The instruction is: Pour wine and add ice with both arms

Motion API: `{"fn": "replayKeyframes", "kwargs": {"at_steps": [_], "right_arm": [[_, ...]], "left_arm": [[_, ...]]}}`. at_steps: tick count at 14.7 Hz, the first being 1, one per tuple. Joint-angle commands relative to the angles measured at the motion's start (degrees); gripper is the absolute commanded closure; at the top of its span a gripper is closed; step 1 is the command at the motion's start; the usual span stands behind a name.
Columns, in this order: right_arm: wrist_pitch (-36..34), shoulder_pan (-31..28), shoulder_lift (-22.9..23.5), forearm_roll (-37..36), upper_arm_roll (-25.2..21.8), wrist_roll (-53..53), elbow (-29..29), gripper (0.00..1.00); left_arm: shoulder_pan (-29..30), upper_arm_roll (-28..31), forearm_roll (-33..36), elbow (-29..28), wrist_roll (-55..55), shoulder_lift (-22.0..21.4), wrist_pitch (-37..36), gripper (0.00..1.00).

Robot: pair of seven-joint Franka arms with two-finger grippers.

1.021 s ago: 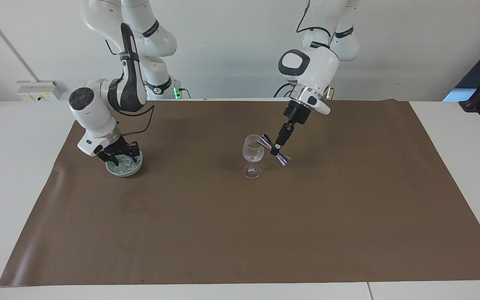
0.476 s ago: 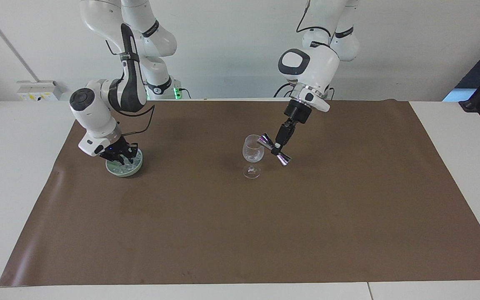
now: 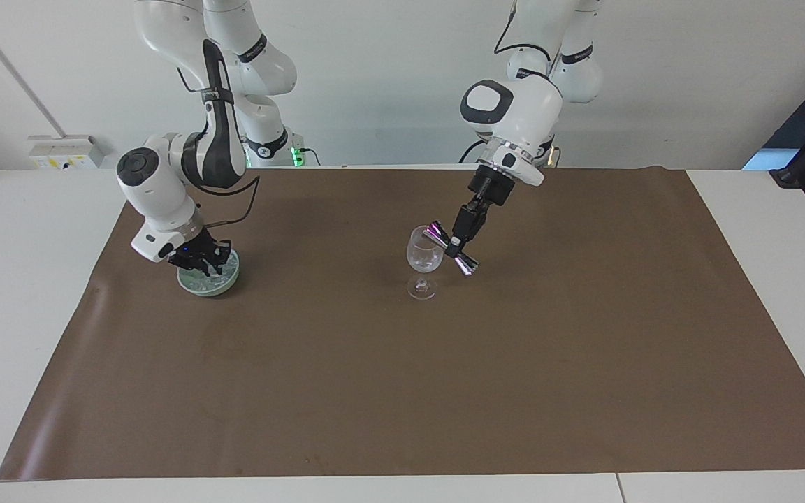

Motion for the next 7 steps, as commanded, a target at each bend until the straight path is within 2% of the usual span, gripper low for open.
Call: {"fn": "replayKeyframes", "kwargs": {"at_steps": [1,4,7], "right_arm": [[0.43,-0.92,-1.02,0.48,0.44,-1.73,-0.84,0.97],[-1.32,-0.92,-0.76,0.48,0.44,-1.73,0.65,0.97],[-5.19,-0.66,-0.23,0.48,0.44,-1.65,3.90,0.97]], "left_arm": [[-0.85,0.35,0.61,1.74,3.51,1.09,1.42,1.00],[-0.94,0.44,0.78,1.74,4.31,1.18,1.42,1.00],[-0.76,0.35,0.69,1.74,10.63,1.18,1.07,1.00]]}}
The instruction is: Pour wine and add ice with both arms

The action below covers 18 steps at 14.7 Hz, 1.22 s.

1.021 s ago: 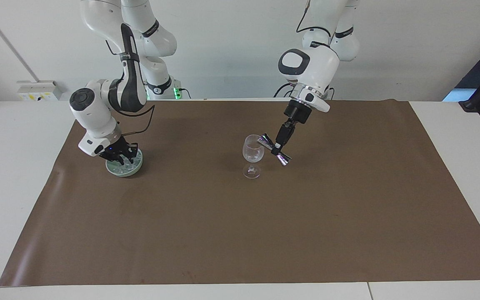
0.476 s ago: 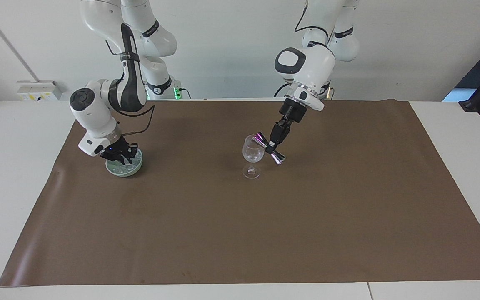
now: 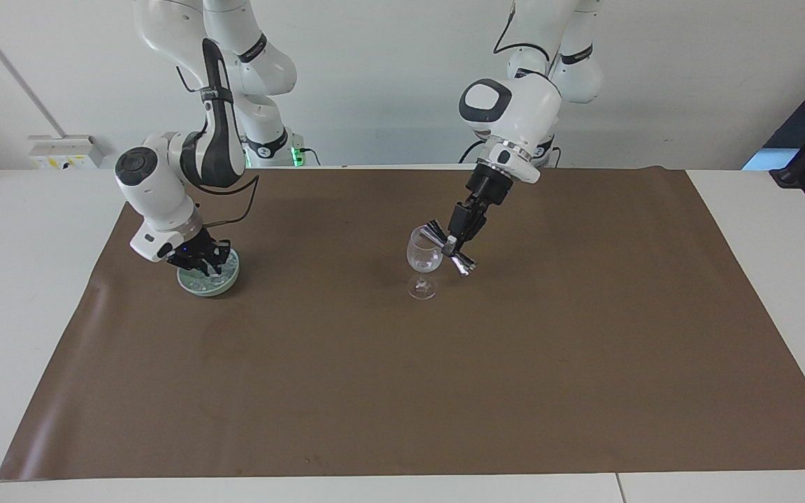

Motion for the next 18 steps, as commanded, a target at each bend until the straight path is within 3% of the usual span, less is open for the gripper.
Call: {"fn": "replayKeyframes", "kwargs": {"at_steps": [1,7,13,18], "right_arm": [[-3.67,-0.49,-0.01,0.39,0.43,-1.56,2.96,0.97],[-7.63,-0.23,-0.36,0.39,0.87,-1.20,5.68,0.97],[-14.39,2.49,0.16,0.39,1.04,1.16,12.36,0.96],[-14.93,2.85,0.25,0.21,1.04,1.52,13.86,0.96]], "left_arm": [[-0.73,0.44,0.53,1.03,3.73,0.99,0.97,1.00],[-0.82,0.44,0.53,1.47,6.37,1.08,1.06,1.00],[-0.47,0.35,0.35,1.47,5.76,1.08,0.80,1.00],[-0.38,0.27,-0.35,1.20,2.53,1.00,0.71,1.00]]}}
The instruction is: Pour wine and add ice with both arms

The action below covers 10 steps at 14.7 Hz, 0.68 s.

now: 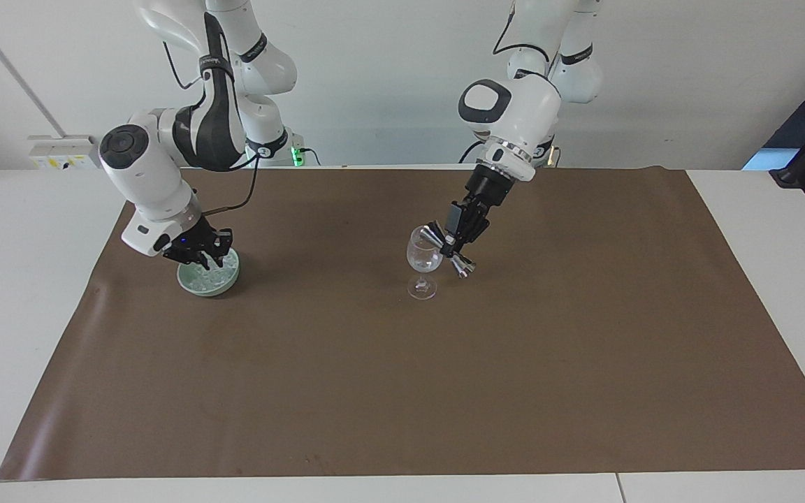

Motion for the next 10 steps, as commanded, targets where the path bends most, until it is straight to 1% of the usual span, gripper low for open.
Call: {"fn": "replayKeyframes", "kwargs": {"at_steps": [1,3,4,6,8,10], "right_arm": [[-1.07,-0.33,0.32,0.26,0.25,0.51,1.26,0.96],[-1.94,-0.33,0.93,0.17,0.25,0.60,2.22,0.96],[-3.16,-0.25,1.20,0.17,0.34,0.60,3.97,0.96],[-6.06,1.85,2.43,0.26,0.25,1.82,7.39,0.96],[-9.31,3.87,3.39,0.26,0.25,5.77,10.82,0.96],[-10.21,5.90,3.93,0.26,0.25,8.50,12.33,0.96]], "left_arm": [[-0.39,0.25,-0.22,0.38,-5.50,0.44,0.71,1.00],[-0.39,0.25,-0.22,0.47,-11.56,0.53,1.06,1.00],[-0.21,0.25,-0.22,0.38,-16.29,0.53,1.23,1.00],[-0.04,0.34,-0.31,0.21,-24.04,0.44,1.15,1.00],[0.66,0.34,-0.31,0.03,-26.17,0.36,0.71,1.00],[1.36,0.34,-0.40,0.03,-28.63,0.27,0.19,1.00]]}}
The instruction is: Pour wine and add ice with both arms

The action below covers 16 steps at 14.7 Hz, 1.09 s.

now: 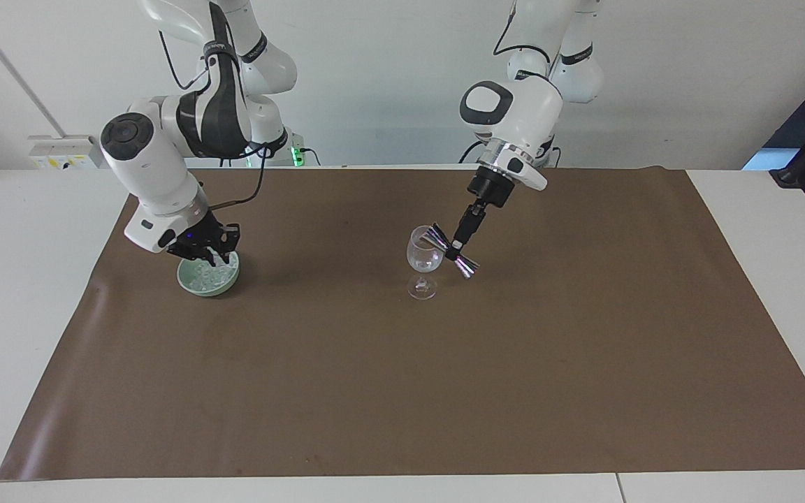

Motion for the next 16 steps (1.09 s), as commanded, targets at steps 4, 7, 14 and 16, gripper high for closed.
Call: {"fn": "replayKeyframes", "kwargs": {"at_steps": [4,7,14,16], "right_arm": [[-2.95,4.63,1.99,0.25,0.20,6.96,5.27,0.96],[-6.28,7.62,2.96,0.25,0.20,11.44,10.01,0.95],[-13.49,19.74,8.40,0.34,0.29,30.14,26.60,0.94],[-12.63,23.78,9.99,0.34,0.29,35.51,29.44,0.93]], "left_arm": [[7.78,0.21,-0.26,-0.65,-6.65,-1.33,-10.55,1.00],[16.57,0.57,0.01,-0.92,-8.42,-2.92,-24.07,1.00],[39.41,0.57,4.90,-1.00,-8.24,-4.68,-48.76,1.00],[46.53,0.57,5.63,-0.92,-8.07,-4.07,-55.19,1.00]]}}
